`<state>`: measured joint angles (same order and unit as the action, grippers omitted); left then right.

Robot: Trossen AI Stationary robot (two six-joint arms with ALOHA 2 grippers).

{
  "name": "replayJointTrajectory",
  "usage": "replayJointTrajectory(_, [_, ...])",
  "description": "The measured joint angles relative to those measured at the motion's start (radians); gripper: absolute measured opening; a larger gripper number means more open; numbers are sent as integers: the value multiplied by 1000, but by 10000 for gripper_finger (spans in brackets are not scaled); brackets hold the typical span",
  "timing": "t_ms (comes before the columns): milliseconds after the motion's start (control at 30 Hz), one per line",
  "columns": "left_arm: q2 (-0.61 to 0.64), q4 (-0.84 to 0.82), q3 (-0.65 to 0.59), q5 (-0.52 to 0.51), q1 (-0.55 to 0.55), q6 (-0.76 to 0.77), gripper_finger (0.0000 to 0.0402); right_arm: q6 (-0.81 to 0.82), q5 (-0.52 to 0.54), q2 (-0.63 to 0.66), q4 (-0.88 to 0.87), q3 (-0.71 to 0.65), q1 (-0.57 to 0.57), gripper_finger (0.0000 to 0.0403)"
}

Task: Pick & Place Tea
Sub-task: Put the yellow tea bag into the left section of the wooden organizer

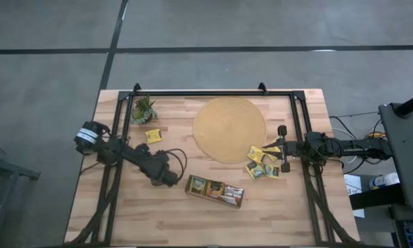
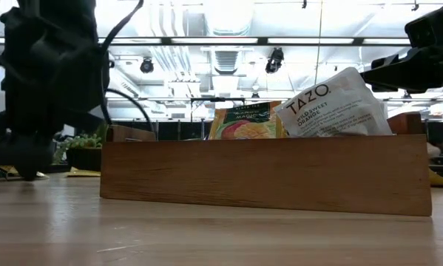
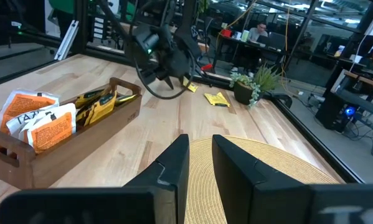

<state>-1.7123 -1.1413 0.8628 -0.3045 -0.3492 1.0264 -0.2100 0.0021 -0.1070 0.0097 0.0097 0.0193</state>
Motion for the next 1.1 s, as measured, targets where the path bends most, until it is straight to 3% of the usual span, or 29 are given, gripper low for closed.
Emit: replayJointTrajectory(1100, [0,-39,-92,-33,40,-39,141,0,0,0,0,0,0,68])
